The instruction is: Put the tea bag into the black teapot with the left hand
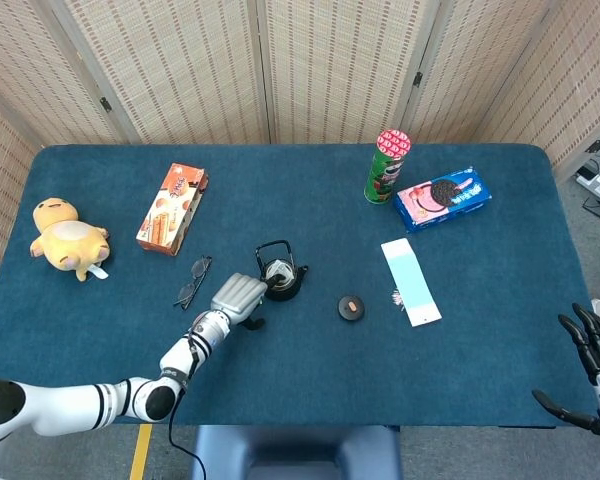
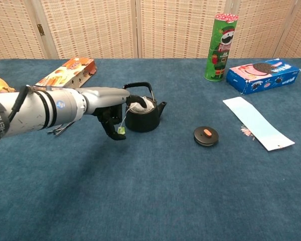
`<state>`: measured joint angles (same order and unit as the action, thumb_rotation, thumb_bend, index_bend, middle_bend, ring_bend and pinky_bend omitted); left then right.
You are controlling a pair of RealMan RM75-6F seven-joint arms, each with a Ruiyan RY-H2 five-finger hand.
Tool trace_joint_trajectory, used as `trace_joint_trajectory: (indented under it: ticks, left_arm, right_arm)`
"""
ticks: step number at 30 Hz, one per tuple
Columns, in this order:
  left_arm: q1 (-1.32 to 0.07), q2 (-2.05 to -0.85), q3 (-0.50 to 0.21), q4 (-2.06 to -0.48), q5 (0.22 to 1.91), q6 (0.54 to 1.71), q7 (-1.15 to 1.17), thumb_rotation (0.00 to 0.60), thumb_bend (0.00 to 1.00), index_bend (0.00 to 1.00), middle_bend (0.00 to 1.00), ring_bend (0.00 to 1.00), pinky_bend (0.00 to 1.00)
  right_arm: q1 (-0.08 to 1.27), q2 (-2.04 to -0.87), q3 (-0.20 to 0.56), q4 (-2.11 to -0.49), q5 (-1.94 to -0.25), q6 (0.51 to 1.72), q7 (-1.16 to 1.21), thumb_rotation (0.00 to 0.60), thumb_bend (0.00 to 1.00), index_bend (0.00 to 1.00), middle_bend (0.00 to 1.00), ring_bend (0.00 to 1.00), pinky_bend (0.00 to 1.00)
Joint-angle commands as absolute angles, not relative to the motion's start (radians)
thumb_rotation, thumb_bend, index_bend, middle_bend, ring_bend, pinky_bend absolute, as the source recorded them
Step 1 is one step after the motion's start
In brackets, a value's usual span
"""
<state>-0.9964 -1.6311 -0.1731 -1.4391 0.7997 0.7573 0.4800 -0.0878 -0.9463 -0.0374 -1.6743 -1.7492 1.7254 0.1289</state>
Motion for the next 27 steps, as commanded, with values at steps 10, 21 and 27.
trace_joint_trajectory:
  ticks: [10, 21, 27]
  left_arm:
    - [-1.011, -1.642, -0.166, -1.393, 0.822, 0.746, 0.432, 0.6, 0.34, 0.14, 1.0, 1.0, 1.0]
    - [-1.015, -1.707, -0.147, -1.27, 0.872, 0.682, 0.347, 0.6, 0.34, 0.15, 1.0, 1.0, 1.0]
    - [-1.011, -1.712, -0.157, -1.232, 0.907, 0.681, 0.305, 0.6, 0.34, 0.16, 1.0, 1.0, 1.0]
  right_arm:
    - [-0.083, -0.945, -0.033, -1.674, -1.735, 1.713, 0.133, 0.49, 0.21, 0.0, 0.0, 0.0, 0.0]
    - [-0.076, -0.947, -0.028, -1.681, -1.723, 1.694, 0.12, 0.491, 0.21, 0.0, 0.0, 0.0, 0.0]
    - [-0.07, -0.945, -0.026, -1.679, -1.713, 1.681, 0.124, 0.49, 0.21, 0.0, 0.0, 0.0, 0.0]
